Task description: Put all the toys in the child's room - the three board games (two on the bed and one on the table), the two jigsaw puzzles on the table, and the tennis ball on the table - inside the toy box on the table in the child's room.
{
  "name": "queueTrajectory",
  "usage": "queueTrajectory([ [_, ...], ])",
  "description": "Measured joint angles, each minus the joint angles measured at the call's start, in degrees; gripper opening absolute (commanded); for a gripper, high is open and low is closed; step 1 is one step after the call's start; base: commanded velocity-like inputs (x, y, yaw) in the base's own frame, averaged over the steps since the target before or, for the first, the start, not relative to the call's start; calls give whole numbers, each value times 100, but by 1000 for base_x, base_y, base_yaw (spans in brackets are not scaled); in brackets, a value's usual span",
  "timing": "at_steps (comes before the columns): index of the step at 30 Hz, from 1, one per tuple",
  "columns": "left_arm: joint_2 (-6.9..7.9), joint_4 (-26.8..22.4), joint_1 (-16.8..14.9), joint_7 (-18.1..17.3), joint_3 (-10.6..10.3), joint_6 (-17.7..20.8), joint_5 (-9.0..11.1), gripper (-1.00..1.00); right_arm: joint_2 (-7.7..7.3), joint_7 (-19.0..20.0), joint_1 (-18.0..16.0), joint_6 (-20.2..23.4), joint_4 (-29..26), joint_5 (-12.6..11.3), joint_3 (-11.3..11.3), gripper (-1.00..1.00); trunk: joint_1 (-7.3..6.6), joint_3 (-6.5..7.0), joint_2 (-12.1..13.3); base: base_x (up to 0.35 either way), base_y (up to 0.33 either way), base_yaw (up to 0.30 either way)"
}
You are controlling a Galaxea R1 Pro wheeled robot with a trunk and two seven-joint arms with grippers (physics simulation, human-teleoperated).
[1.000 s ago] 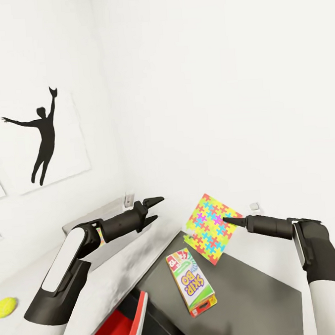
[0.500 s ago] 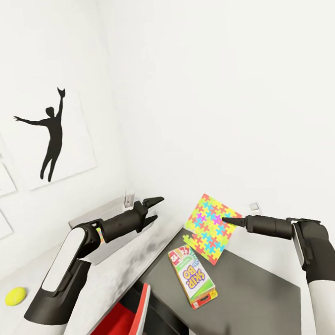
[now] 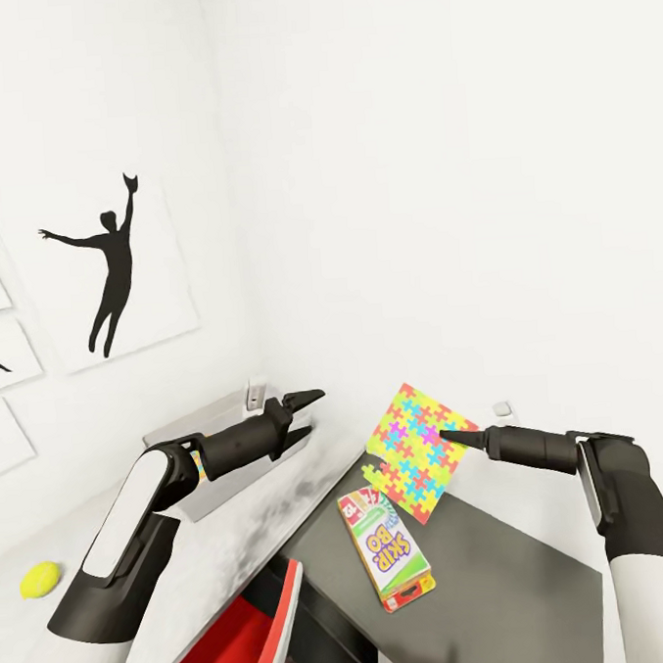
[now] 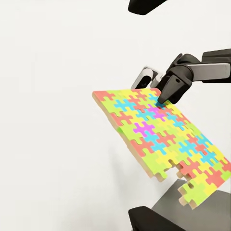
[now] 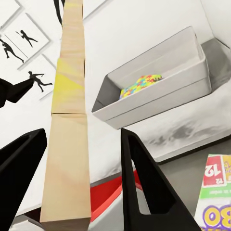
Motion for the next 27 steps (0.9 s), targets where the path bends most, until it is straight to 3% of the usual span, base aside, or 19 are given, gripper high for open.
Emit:
queueTrajectory([
  [27,0,1,1,0,1,0,0,100,1,-9,-1,-1,1,0,-6,-100,0,0,0,0,0,272],
])
